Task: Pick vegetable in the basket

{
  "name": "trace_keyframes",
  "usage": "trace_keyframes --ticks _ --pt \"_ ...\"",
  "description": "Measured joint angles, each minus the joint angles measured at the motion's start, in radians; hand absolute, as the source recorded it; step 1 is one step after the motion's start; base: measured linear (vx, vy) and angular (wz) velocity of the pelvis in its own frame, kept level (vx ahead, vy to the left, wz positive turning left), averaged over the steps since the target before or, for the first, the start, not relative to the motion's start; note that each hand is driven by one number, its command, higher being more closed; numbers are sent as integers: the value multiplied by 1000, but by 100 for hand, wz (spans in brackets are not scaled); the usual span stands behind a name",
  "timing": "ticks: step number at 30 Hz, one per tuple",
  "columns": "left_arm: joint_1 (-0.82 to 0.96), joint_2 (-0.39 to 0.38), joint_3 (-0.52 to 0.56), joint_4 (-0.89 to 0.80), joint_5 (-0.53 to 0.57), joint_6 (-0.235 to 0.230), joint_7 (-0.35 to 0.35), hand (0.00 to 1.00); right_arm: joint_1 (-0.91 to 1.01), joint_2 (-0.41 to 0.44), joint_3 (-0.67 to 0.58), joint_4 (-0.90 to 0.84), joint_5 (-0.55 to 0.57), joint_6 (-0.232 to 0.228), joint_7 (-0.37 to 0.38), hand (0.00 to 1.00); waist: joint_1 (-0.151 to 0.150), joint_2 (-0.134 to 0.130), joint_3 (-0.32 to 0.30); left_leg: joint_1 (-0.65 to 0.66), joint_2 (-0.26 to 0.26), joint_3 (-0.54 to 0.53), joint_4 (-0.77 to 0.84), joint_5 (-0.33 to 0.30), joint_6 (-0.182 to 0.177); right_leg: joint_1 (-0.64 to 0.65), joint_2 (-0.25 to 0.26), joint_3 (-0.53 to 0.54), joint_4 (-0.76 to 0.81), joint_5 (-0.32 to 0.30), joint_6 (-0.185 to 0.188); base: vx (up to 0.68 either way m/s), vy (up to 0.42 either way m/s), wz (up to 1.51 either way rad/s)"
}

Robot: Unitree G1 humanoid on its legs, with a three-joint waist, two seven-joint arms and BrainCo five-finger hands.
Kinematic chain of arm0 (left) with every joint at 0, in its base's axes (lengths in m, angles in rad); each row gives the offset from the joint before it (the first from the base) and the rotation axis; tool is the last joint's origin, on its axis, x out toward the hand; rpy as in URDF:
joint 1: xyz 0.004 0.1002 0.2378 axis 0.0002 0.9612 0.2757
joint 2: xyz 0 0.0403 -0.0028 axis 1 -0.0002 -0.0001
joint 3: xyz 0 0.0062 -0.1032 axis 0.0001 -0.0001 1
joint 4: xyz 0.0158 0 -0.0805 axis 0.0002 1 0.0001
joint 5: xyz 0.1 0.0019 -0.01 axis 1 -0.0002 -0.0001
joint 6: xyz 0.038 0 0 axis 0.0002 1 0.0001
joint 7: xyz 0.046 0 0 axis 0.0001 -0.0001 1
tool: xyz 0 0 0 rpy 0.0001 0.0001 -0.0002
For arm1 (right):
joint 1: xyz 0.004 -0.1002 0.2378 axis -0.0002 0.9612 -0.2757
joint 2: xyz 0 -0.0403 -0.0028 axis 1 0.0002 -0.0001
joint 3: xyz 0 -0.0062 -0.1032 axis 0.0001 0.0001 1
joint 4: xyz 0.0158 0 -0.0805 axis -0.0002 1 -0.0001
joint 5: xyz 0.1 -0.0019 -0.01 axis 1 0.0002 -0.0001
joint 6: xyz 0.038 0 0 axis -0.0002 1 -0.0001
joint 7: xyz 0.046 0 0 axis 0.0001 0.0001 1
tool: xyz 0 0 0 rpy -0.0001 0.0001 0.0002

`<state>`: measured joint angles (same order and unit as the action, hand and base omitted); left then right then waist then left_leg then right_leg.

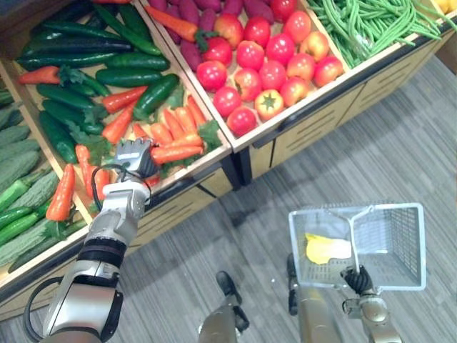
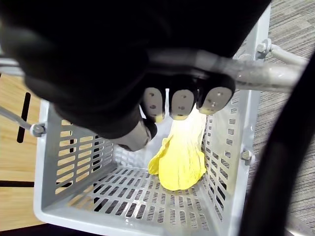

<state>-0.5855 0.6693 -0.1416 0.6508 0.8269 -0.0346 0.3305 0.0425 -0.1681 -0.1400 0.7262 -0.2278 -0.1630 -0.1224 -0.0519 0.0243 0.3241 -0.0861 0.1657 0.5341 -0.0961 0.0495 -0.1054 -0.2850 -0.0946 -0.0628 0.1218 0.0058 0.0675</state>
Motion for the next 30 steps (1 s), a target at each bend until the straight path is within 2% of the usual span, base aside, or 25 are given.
trace_keyframes --ticks 5,17,22,30 --pt "29 0 0 -85 0 -2 -7 100 1 0 -13 37 -9 10 0 100 1 0 -1 40 -1 -47 0 2 3 64 -8 -45 -1 -1 1 14 9 24" --pt "121 5 41 -140 0 -14 -33 100 7 -11 -60 111 -52 37 20 100 16 -4 -91 44 -30 -143 0 31 23 134 -34 -128 -19 -15 15 -4 7 22" --pt "167 39 55 -227 0 -34 -34 100 24 -17 -69 111 -60 55 25 100 27 -9 -131 45 -31 -173 -1 41 26 158 -35 -152 -36 -15 14 -13 2 15" --pt "185 47 73 -306 0 -54 -33 100 -5 -112 -90 109 -112 65 42 100 27 -8 -177 49 -35 -187 -5 43 28 187 -35 -163 -74 -6 23 10 6 5"
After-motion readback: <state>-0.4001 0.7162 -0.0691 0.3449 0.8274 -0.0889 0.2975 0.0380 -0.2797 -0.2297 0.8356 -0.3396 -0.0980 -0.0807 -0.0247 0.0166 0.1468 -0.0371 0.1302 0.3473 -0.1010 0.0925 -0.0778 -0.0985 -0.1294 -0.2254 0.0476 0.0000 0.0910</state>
